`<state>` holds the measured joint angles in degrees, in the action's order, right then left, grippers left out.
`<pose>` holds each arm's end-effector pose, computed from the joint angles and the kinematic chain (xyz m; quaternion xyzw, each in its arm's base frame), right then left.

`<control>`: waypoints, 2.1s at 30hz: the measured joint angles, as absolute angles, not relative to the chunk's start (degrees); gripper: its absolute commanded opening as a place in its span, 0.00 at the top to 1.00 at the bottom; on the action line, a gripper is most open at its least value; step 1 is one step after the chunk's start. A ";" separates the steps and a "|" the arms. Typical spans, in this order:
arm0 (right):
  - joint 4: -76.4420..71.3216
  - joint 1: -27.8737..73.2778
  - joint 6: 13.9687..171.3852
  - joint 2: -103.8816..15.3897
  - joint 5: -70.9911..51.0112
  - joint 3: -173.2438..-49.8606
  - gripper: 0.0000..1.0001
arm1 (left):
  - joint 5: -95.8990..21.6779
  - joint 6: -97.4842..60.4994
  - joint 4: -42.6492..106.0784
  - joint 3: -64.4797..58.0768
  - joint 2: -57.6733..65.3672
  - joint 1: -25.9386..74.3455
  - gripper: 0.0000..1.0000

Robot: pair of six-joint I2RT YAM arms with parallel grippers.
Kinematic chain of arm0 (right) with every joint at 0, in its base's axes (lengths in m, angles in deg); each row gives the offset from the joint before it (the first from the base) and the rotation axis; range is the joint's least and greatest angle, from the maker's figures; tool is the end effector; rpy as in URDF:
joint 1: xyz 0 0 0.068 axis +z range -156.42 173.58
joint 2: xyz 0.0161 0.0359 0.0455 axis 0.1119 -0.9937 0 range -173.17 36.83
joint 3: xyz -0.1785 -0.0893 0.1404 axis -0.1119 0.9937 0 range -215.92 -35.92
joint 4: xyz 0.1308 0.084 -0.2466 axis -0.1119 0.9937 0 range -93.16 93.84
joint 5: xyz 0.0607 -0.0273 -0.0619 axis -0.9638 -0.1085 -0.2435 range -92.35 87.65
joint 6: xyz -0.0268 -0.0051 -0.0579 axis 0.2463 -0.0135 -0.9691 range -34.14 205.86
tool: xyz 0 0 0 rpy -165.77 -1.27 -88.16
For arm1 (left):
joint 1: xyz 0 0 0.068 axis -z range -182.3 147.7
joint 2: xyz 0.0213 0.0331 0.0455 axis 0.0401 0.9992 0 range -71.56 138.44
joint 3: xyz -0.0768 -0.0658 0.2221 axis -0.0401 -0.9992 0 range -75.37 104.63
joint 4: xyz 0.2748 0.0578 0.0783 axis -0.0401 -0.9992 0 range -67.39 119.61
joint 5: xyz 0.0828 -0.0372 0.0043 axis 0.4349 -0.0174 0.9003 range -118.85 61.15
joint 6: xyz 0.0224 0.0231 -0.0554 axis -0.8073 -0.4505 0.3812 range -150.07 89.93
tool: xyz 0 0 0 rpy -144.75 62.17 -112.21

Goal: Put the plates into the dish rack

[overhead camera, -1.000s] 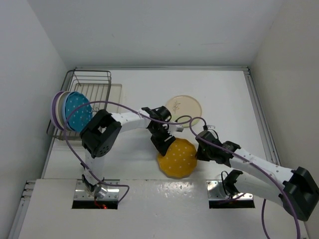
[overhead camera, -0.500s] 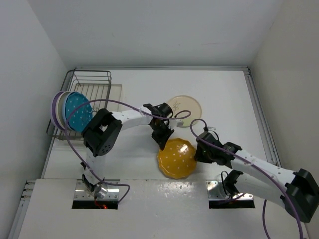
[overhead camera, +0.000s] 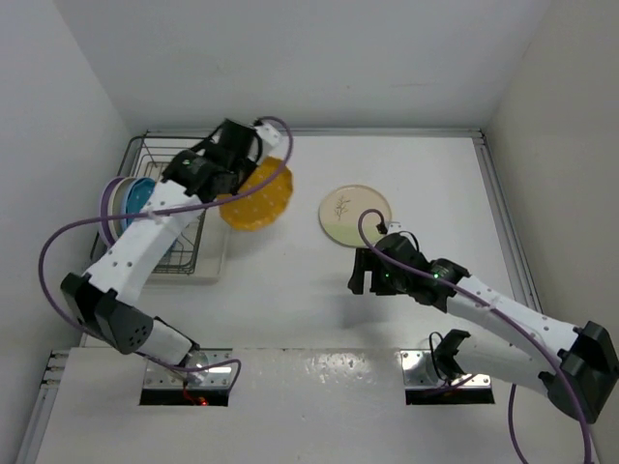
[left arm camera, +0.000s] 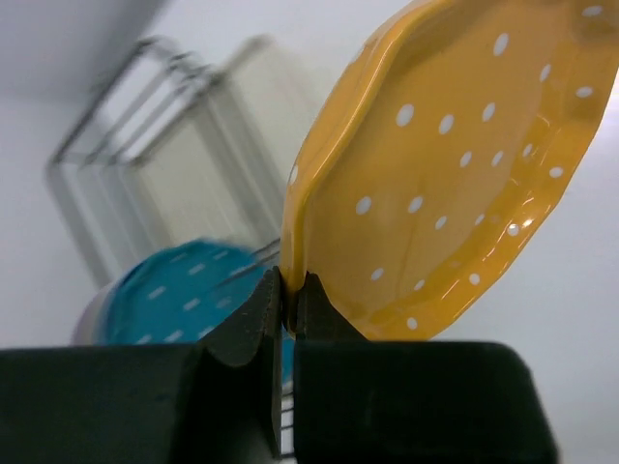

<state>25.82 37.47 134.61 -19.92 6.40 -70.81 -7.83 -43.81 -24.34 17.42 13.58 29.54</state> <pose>0.1844 0.1669 0.1666 0.0653 0.9375 0.1920 0.2827 0.3064 -0.1692 0.3562 0.2909 0.8677 0.1096 0.3880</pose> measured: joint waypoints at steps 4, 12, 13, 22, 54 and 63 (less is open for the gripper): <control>25.60 37.63 133.91 -21.49 6.19 -70.94 0.13 | 2.50 -45.97 -25.11 19.87 8.99 23.46 1.00; 23.87 38.04 134.09 -22.17 5.95 -70.00 0.13 | 20.67 -52.97 -22.07 18.12 4.97 13.56 1.00; 23.61 38.06 134.16 -22.06 5.95 -69.50 0.13 | 21.54 -53.40 -21.72 17.66 4.97 12.67 1.00; 23.70 38.09 134.70 -18.80 6.56 -66.88 0.13 | 23.84 -53.80 -18.53 10.17 5.41 7.66 1.00; 24.42 38.09 136.71 -16.03 8.90 -64.69 0.13 | 27.68 -46.04 -7.08 -11.89 4.93 13.28 1.00; 25.47 38.00 137.78 -16.07 10.30 -64.71 0.01 | 28.65 -47.04 -12.02 -11.28 4.82 12.84 0.37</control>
